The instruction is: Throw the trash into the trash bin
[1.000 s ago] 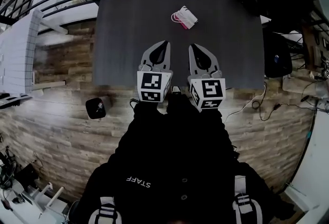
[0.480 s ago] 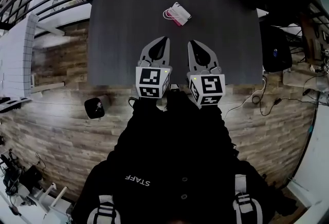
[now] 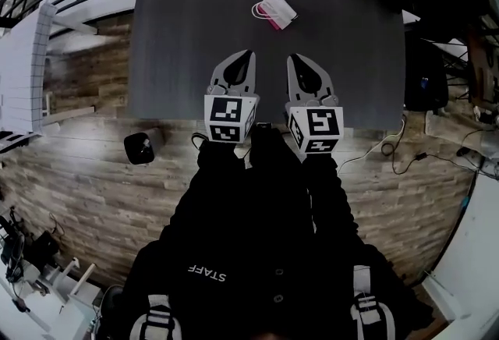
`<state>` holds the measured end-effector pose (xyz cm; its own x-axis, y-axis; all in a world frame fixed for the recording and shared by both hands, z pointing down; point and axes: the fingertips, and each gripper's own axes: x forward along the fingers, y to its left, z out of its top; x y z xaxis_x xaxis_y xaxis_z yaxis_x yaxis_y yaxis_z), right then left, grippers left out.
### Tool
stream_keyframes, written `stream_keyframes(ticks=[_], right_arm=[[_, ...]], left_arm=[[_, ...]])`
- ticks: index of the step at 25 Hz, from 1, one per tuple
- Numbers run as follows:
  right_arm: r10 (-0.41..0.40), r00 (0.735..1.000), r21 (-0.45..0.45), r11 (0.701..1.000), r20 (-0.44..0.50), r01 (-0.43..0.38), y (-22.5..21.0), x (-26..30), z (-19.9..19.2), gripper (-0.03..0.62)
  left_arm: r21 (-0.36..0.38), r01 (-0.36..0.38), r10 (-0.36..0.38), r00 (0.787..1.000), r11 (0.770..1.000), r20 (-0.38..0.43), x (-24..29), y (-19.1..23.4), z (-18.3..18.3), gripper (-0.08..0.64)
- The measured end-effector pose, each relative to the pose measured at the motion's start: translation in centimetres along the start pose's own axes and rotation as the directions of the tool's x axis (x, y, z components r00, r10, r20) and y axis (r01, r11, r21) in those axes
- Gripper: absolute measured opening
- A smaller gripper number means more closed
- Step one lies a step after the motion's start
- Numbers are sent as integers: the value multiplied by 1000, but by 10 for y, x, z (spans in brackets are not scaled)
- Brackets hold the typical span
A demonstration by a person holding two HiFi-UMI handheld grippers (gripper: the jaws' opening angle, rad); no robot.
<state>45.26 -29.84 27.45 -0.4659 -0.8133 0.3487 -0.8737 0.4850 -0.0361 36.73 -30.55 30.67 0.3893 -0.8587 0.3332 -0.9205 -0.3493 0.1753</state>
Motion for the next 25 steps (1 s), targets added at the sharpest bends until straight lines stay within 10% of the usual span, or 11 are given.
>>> stream_keyframes(ticks=[25], right_arm=[[81, 969, -38, 995, -235, -92, -73, 150, -121, 17]], left_arm=[[-120, -132, 109, 977, 984, -181, 109, 72, -117, 0]])
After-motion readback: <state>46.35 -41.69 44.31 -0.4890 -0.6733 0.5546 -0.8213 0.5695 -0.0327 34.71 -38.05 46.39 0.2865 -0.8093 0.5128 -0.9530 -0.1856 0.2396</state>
